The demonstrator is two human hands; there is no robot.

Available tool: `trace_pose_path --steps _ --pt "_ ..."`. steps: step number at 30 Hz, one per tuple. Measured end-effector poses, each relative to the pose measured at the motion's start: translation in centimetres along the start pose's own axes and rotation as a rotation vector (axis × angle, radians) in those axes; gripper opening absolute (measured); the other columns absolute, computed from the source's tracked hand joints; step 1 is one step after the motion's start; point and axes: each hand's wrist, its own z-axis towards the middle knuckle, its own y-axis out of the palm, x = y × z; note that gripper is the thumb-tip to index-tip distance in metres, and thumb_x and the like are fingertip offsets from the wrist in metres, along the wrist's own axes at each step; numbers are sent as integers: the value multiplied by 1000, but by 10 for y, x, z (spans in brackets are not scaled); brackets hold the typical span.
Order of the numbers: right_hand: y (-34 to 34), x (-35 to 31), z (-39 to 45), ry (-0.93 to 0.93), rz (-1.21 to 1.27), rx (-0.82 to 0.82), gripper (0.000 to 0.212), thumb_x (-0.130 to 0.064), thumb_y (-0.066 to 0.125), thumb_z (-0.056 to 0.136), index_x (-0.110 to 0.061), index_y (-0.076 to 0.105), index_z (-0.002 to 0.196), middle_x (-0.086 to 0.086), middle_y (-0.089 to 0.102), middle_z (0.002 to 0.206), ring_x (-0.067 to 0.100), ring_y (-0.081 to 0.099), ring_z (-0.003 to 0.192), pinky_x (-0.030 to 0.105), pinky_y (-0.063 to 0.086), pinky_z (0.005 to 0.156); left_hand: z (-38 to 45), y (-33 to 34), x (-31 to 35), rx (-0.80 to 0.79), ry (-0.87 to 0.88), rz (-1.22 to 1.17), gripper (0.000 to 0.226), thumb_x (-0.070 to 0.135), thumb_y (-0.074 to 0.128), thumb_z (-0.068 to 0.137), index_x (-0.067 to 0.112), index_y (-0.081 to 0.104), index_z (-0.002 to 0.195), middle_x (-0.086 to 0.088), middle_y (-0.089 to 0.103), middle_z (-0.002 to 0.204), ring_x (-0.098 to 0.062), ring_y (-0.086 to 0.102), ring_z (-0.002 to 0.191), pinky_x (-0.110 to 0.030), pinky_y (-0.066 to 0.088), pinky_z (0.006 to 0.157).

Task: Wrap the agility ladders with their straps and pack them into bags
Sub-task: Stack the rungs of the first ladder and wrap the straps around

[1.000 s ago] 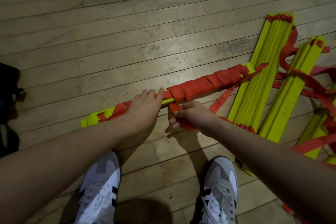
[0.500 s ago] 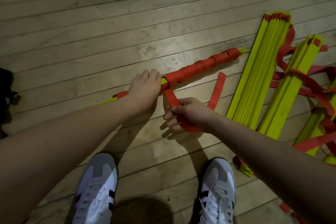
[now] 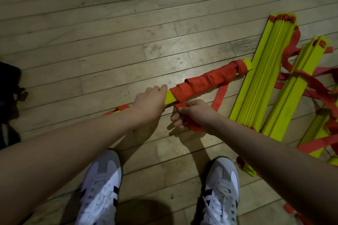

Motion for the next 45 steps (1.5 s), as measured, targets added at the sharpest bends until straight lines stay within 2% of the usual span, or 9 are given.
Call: trace_pose_path --steps 6,13,18,20,23,25,33,40,45 --pt "-1 -5 0 -45 -63 21 19 -1 37 101 3 55 97 14 65 74 18 65 56 24 51 49 14 -9 1 50 -48 95 35 24 58 93 9 46 122 -13 47 121 -31 46 112 -36 35 72" --pt "-2 -17 6 -80 -83 14 19 -7 42 101 -7 57 89 10 71 79 15 66 60 24 52 54 25 -16 -9 169 51 373 38 9 48 93 5 41 130 -16 42 126 -33 43 114 -38 43 85" --pt "-7 -12 6 -72 -54 16 14 -5 47 98 -6 59 90 12 70 83 15 67 63 26 52 60 8 -3 -20 232 250 465 51 28 84 63 4 70 105 -22 65 108 -35 65 90 -39 55 74" --pt "-8 -8 5 -63 -53 9 13 -3 48 98 -4 60 93 12 69 82 15 67 62 26 53 59 -4 9 -18 225 265 376 55 28 80 73 0 65 117 -29 62 116 -41 65 96 -44 54 80" --pt "-8 -2 0 -30 -47 -16 11 -3 48 97 -1 58 100 12 69 82 16 67 63 27 55 57 -14 16 -9 135 171 202 58 17 55 92 10 35 146 -24 44 137 -39 49 119 -44 42 97" --pt "-6 0 -2 -12 -41 -36 11 -2 48 97 -1 57 103 11 70 83 17 68 64 27 56 56 -11 11 -7 115 99 168 59 16 47 95 16 22 149 -16 43 133 -33 45 119 -39 39 93" --pt "-2 -2 -5 -11 -10 -77 14 -1 45 98 0 54 109 11 71 88 18 69 67 26 57 57 19 -16 -8 194 -45 250 66 0 55 86 2 24 144 -17 43 128 -32 42 117 -39 40 93" --pt "-3 -9 -2 -38 5 -38 14 0 44 98 -2 58 102 12 70 86 18 67 65 26 56 58 4 3 -20 248 221 421 53 31 73 75 -1 61 116 -16 60 104 -31 59 87 -36 49 67" --pt "-2 -4 -3 -32 -12 -5 17 0 43 99 5 57 106 14 67 84 17 65 61 27 54 57 -16 19 -11 194 270 334 55 23 59 87 1 49 136 -26 51 133 -40 57 108 -41 48 89"
